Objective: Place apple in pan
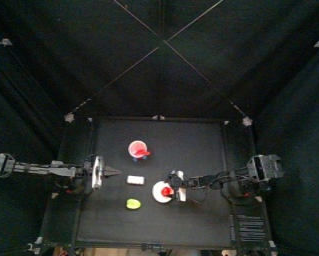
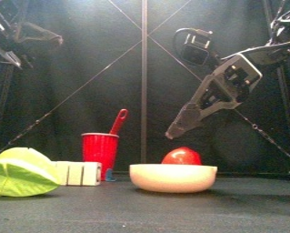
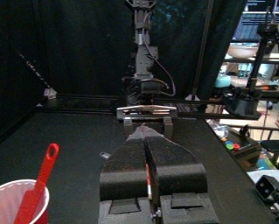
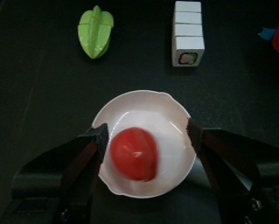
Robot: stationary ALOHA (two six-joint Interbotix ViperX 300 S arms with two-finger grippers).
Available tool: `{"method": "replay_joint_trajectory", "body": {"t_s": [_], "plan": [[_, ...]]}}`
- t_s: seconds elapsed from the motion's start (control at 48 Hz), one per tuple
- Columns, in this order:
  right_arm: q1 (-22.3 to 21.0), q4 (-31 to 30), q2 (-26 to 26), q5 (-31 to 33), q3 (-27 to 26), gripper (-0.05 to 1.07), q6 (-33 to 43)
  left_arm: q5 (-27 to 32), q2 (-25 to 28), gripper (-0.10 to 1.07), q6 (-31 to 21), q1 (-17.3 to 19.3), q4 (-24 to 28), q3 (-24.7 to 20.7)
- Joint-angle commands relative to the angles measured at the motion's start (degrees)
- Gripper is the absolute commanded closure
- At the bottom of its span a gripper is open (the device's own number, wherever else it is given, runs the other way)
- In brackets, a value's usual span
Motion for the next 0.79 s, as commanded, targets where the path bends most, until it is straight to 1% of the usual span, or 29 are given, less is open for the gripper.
{"method": "replay_joint_trajectory", "body": {"t_s": [0.0,0.458,0.771], "plan": [[0.00,0.09,-1.41,-0.18,-1.14,0.02,0.09,-0.26,0.35,1.00,0.09,0.09,0.09,-0.79],[0.18,0.09,-3.08,-0.18,-0.79,0.03,0.09,-0.26,0.35,1.00,0.09,0.09,0.09,-0.79],[0.26,0.18,-3.34,0.00,-0.44,0.03,0.09,-0.26,0.35,1.00,0.09,0.09,0.09,-0.79]]}}
